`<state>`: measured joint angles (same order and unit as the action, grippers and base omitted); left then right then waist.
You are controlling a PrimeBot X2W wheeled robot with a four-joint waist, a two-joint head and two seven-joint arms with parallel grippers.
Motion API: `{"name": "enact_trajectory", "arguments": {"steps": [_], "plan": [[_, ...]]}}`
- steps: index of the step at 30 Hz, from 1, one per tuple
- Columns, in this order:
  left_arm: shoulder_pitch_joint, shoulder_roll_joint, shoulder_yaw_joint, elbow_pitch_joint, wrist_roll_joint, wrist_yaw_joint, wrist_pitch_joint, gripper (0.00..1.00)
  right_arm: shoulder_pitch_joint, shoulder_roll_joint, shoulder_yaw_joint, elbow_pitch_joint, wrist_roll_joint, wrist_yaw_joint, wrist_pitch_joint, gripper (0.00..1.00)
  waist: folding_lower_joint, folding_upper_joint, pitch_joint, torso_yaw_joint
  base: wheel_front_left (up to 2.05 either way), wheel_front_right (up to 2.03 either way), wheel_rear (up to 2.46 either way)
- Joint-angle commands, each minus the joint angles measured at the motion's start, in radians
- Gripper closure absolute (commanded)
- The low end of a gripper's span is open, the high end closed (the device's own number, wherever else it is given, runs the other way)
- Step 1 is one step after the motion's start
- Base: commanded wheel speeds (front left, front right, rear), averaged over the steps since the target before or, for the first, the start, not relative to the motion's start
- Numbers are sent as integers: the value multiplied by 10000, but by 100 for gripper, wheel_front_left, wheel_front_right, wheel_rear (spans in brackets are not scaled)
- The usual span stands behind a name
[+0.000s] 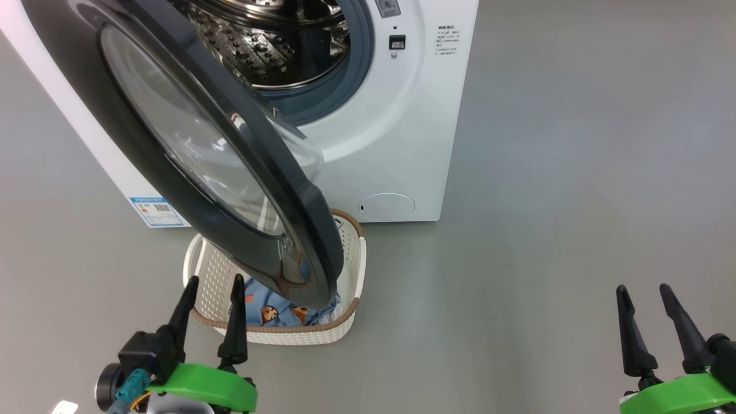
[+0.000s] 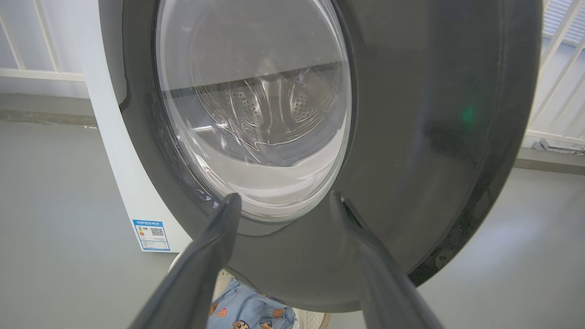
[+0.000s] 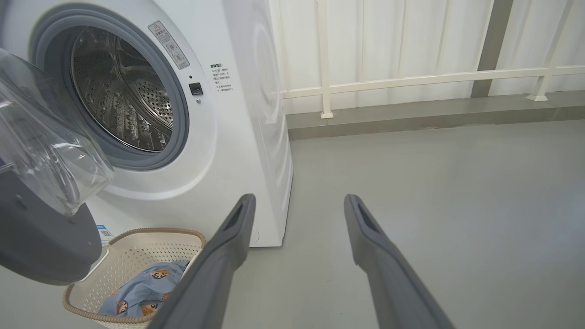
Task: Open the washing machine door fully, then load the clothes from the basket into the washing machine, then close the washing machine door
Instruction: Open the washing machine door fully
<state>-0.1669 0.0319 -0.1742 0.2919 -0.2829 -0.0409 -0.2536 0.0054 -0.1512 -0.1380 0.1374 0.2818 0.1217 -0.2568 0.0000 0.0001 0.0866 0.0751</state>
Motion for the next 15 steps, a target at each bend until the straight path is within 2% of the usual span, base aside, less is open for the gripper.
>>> {"name": "enact_trajectory", "arguments": {"steps": [1, 8, 15], "plan": [[-100, 183, 290, -157, 73, -55, -82, 0, 78, -61, 237, -190, -162, 90, -49, 0, 0, -1, -26, 5, 0, 0, 0], [-28, 183, 324, -114, 66, -95, -82, 0, 479, 360, 291, -140, -621, 90, -49, 0, 0, -1, -186, 9, 0, 0, 0], [15, 183, 294, -101, 47, -96, -82, 0, 641, 483, 351, -92, -679, 90, -49, 0, 0, -1, -281, 36, 0, 0, 0]]}}
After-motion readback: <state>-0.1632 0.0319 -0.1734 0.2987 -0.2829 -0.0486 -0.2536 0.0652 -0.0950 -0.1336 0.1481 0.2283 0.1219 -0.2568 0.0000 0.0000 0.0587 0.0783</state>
